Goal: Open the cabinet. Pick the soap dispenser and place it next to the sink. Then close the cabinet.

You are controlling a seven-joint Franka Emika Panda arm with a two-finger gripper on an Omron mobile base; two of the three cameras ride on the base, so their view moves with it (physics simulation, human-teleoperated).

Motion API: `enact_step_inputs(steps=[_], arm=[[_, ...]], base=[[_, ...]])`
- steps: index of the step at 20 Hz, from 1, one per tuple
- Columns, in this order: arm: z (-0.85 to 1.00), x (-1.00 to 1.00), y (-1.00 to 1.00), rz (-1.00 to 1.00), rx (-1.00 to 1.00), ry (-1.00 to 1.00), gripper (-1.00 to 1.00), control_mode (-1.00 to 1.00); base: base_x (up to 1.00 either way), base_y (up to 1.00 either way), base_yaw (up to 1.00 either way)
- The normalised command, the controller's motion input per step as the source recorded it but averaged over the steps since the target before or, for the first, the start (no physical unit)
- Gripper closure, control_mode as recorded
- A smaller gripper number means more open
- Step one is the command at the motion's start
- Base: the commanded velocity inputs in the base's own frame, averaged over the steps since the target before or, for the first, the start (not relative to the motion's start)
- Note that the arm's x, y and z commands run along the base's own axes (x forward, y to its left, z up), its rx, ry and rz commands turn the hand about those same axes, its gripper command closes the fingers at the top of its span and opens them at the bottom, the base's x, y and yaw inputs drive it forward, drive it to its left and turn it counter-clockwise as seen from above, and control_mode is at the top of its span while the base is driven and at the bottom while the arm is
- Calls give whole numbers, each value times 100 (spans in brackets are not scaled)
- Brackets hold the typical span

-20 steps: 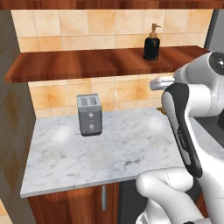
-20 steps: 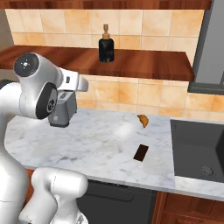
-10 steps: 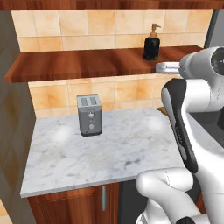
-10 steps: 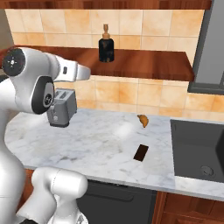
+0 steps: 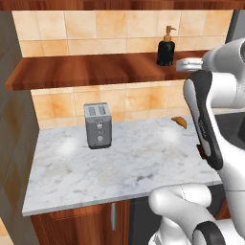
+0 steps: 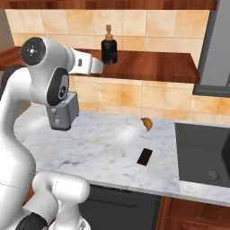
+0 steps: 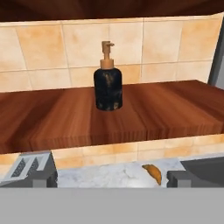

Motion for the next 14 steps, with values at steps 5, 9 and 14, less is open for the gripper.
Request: enact_step_inputs(steps=[5,9,14], arm=[[0,33,-29,16,0,1,-100,-100],[0,39,-2,6,0,1,-100,-100],[0,47,0,0,0,0,-100,-100]], base=[[0,0,0],[0,0,0],[0,0,0]])
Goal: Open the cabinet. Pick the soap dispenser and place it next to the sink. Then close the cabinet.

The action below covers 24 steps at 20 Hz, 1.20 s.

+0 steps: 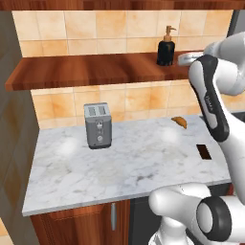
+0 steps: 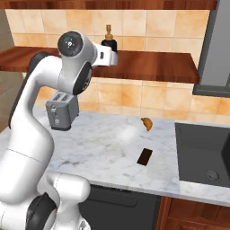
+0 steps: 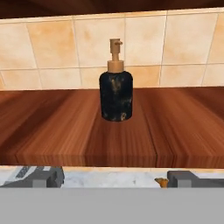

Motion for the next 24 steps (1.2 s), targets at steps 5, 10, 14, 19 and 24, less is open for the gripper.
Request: enact_step_inputs(steps=[5,10,14,19,24], arm=[[0,53,0,-4,0,2,-100,-100],[0,58,0,-5,0,8,-100,-100],[0,40,0,-2,0,13,-100,-100],[0,10,0,0,0,11,-100,-100],[-1,39,0,0,0,7,-100,-100]], base=[[0,0,0],[0,0,0],[0,0,0],[0,0,0],[0,0,0]])
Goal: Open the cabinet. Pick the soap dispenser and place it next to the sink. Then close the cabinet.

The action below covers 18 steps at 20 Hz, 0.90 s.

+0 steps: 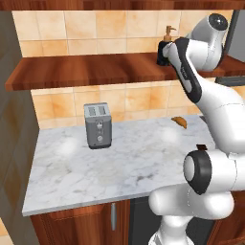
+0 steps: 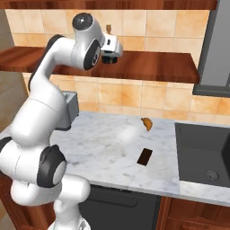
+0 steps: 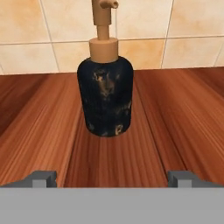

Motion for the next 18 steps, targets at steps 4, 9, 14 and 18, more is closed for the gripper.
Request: enact_step_inputs(steps=[4,9,14,18], arm=[[-8,51,5,0,0,1,-100,-100],[-8,48,5,0,0,0,-100,-100],[-19,29,0,0,0,0,-100,-100],[-20,19,0,0,0,0,-100,-100]], base=[[0,0,0],[0,0,0],[0,0,0],[0,0,0]])
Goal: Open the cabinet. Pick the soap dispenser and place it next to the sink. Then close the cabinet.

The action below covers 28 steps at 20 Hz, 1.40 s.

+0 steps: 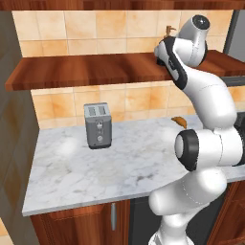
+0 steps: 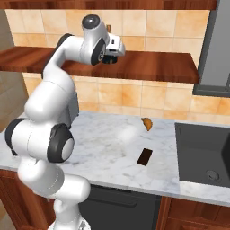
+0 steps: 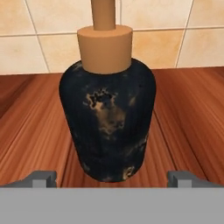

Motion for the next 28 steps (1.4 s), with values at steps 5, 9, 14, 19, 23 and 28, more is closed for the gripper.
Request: enact_step_inputs(steps=[5,9,14,19,23,28], arm=[[-7,24,0,0,0,0,-100,-100],[-1,25,0,0,0,0,-100,-100],[0,15,0,0,0,0,-100,-100],[-7,14,0,0,0,0,-100,-100],[-10,14,0,0,0,0,-100,-100],[-5,4,0,0,0,0,-100,-100]], base=[[0,0,0],[0,0,0],[0,0,0],[0,0,0],[0,0,0],[0,0,0]])
